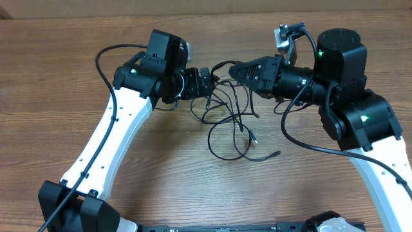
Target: Untangle cables
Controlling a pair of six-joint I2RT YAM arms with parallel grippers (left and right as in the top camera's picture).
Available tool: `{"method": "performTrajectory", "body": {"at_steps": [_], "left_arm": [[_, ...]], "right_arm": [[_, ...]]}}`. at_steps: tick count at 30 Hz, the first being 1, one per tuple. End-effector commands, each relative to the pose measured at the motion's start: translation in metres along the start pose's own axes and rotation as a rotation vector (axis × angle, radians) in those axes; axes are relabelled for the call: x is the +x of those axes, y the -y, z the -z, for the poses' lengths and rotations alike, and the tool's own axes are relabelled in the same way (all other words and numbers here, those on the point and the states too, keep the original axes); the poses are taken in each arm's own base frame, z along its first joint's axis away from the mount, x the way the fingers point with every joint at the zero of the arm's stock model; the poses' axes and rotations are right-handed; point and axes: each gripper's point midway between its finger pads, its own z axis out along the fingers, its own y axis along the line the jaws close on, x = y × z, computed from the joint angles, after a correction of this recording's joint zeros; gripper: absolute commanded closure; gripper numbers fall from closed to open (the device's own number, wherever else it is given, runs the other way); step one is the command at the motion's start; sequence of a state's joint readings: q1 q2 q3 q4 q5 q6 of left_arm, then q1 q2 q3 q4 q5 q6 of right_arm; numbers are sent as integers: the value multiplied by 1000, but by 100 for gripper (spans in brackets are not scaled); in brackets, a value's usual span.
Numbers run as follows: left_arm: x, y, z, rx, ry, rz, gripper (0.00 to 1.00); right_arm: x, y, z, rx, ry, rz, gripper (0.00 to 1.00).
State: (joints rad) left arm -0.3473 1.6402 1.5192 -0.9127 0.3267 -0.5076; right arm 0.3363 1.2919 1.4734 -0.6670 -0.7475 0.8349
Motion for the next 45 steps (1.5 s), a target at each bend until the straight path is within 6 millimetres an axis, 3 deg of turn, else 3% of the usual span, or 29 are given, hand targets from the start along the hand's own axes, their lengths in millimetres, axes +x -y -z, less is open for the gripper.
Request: {"method": "performTrajectory", "body": {"at_steps": [1, 4, 7, 10, 12, 16, 19, 23, 29, 32, 38, 43, 45], "left_arm": [[-22, -28, 18, -181, 147, 96, 13], [-27, -55, 26, -323, 197, 123, 13], [-22, -59, 27, -313, 169, 154, 12], [-16, -38, 23, -166, 97, 127, 11], [-16, -15, 25, -25, 69, 21, 12], [-10, 44, 48, 344, 36, -257, 13], [1, 69, 71, 539, 29, -391, 19], [16, 84, 90, 661, 28, -519, 20], [35, 90, 100, 751, 5, -617, 15], [36, 88, 99, 740, 3, -620, 15], [21, 62, 74, 495, 7, -522, 14], [22, 76, 68, 481, 27, -562, 14], [15, 72, 61, 405, 47, -521, 14]], "right_arm": [[8, -16, 4, -55, -37, 11, 96], [8, -16, 4, -55, -37, 10, 96], [8, -16, 4, -54, -38, 14, 96], [8, -15, 4, -48, -36, 16, 96], [7, -13, 4, -40, -28, 15, 96], [6, -11, 4, -29, -23, 9, 96], [3, -3, 4, 8, 0, -6, 96], [-1, 1, 4, 30, 24, -9, 96], [-10, 8, 5, 70, 73, -8, 96], [-14, 12, 5, 92, 102, -9, 96], [-4, 0, 4, 27, 38, -51, 96], [1, -5, 3, 0, 9, -79, 96], [3, -7, 3, -9, -5, -82, 96]]}}
